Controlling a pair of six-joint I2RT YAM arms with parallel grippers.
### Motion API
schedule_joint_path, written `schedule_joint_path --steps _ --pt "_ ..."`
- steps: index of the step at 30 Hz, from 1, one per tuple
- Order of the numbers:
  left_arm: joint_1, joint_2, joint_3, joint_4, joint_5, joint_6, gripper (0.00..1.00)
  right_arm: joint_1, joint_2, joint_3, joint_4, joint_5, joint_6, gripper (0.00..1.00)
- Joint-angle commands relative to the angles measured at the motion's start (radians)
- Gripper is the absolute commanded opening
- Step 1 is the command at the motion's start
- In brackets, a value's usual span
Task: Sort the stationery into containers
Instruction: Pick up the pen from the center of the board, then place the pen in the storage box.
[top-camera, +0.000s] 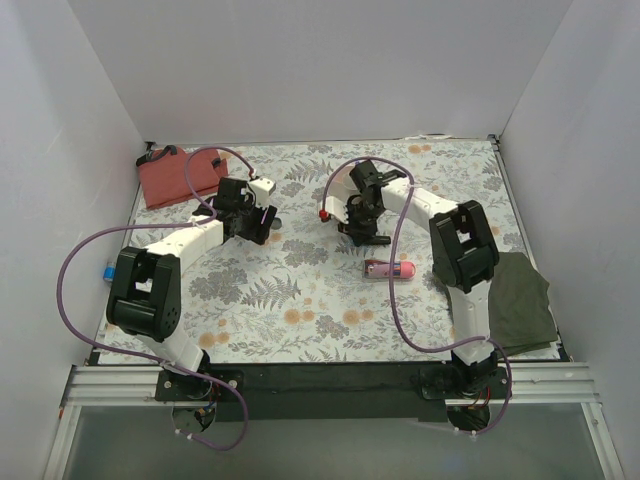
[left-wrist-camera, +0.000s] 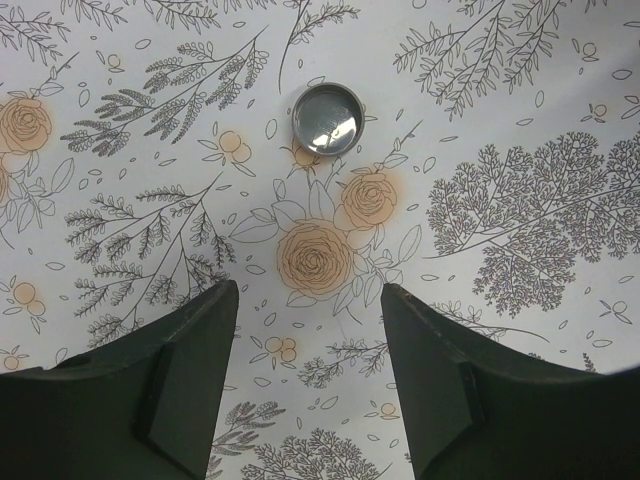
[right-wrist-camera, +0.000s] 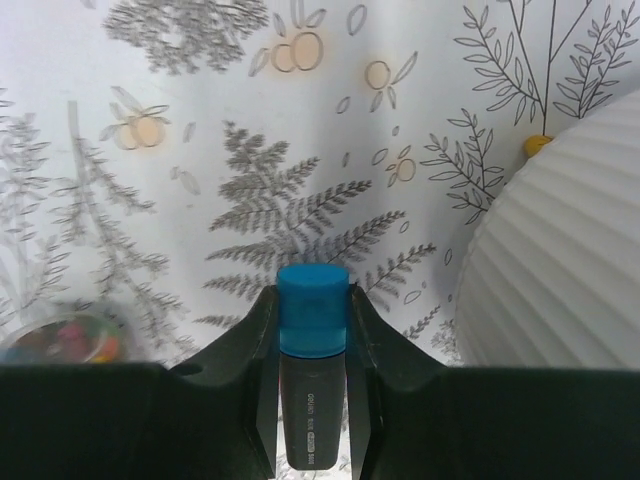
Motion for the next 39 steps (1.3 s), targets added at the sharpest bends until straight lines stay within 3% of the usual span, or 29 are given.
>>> schedule_joint_path --steps 1,5,9,15,20,23,28,39 --pt "-0.002 -0.017 0.037 0.004 0.017 0.005 0.59 0.007 -0.179 0.024 -0.093 -0.098 0.015 0.01" --pt "-0.001 -0.011 0.05 0.002 0.029 0.005 0.59 -0.009 -0.271 0.093 -0.122 -0.227 0.101 0.01" --pt "-0.001 0.0 0.065 0.002 0.041 -0.004 0.59 -0.044 -0.328 0.181 -0.026 -0.279 0.355 0.01" --pt "-0.001 0.012 0.082 0.001 0.044 -0.007 0.59 -0.101 -0.442 0.029 0.456 -0.195 0.638 0.01" --pt "-0.002 0.012 0.093 -0.012 0.046 -0.007 0.59 -0.11 -0.59 -0.36 1.048 0.009 0.8 0.01" --pt "-0.007 0.018 0.093 -0.025 0.043 -0.004 0.59 -0.082 -0.631 -0.475 1.235 0.173 0.836 0.01" --pt "-0.008 0.028 0.113 -0.052 0.035 0.007 0.59 -0.068 -0.597 -0.457 1.253 0.379 0.93 0.01" --pt "-0.018 0.074 0.145 -0.11 0.012 0.03 0.59 -0.065 -0.569 -0.571 1.43 0.388 1.008 0.01"
